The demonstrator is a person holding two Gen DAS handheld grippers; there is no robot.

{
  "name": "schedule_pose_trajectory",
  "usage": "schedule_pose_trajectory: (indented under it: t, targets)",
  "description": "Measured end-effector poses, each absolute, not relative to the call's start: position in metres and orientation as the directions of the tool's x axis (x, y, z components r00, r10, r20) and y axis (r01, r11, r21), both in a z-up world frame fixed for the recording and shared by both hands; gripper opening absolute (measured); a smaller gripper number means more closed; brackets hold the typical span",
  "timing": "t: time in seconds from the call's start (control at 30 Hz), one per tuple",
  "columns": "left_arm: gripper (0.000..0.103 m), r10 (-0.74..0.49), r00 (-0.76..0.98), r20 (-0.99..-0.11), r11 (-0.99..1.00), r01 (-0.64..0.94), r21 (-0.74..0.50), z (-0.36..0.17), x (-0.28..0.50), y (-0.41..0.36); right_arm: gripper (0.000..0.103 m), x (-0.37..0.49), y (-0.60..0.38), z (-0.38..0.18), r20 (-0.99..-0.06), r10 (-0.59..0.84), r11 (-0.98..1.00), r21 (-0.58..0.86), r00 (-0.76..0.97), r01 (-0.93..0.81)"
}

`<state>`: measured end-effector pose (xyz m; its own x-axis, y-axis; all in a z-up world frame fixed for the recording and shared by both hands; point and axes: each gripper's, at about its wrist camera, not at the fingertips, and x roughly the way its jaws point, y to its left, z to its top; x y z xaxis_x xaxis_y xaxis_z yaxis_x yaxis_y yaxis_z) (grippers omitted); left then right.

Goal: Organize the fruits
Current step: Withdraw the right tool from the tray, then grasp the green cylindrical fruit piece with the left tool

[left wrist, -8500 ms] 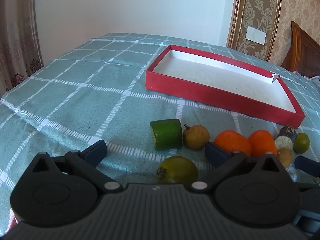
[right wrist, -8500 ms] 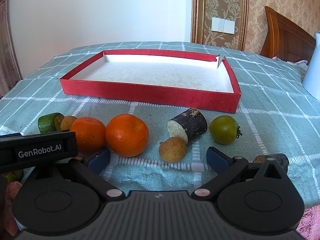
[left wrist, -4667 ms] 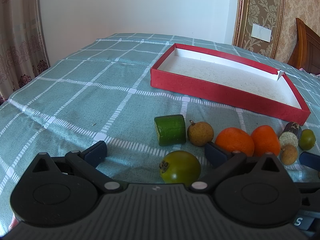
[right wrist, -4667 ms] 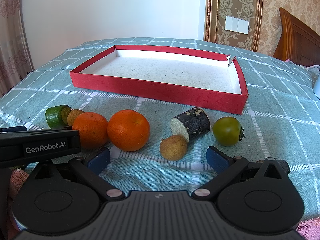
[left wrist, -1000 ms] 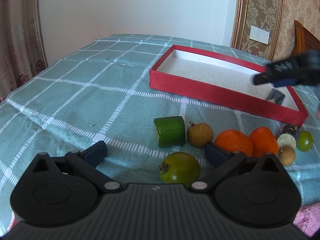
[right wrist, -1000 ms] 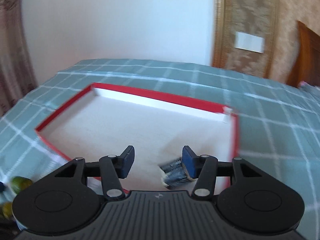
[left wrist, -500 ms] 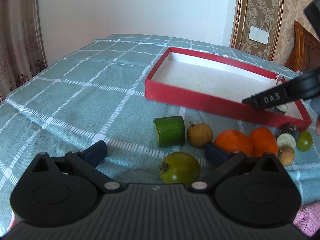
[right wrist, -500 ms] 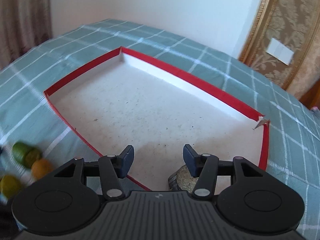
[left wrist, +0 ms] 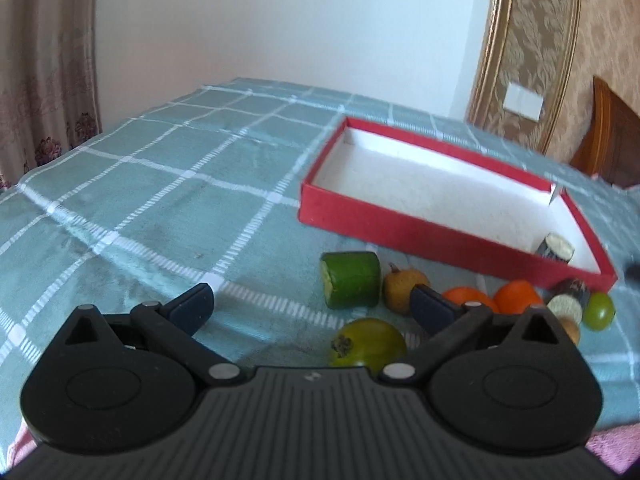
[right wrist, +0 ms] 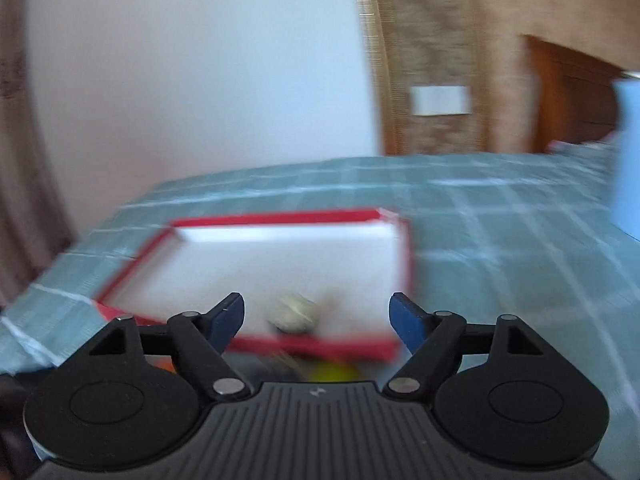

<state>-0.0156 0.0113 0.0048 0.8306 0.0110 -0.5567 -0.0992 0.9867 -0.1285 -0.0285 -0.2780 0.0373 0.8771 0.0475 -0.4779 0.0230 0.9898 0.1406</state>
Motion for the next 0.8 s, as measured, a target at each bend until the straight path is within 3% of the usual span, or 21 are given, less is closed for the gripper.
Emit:
schedule_pose_trajectory:
  t: [0.23,0.4,0.63,0.73,0.8]
  targets:
    - [0.103,-0.031,0.902,-0.431,0.996,-0.007,-0.086,0.026,-0.058,0.018,0.080,-0.059,-0.297,0.011,-0.462,0.002,0.986,0.150,0.887,0.076]
    - [0.103,0.056,0.912,-0.405,0.998,-0.046,0.035,0.029,-0.080,0.015,0.080,-0.058,-0.305,0.004,-0.477,0.047,0.976,0.209,0.878,0.062]
    - [0.103,0.133,0.931,-0.340,0.988,-0.100,0.114,0.025,-0.111,0.017,0.081,-0.053,-0.320,-0.003,-0.500,0.107,0.945,0.319,0.859,0.068]
    - [0.100,0.135,0.931,-0.338,0.985,-0.089,0.148,0.022,-0.117,0.017,0.081,-0.053,-0.321,-0.004,-0.500,0.114,0.943,0.326,0.858,0.065]
    - [0.087,0.109,0.920,-0.376,0.986,-0.052,0.158,0.016,-0.115,0.014,0.081,-0.054,-0.321,-0.004,-0.498,0.122,0.940,0.335,0.859,0.061]
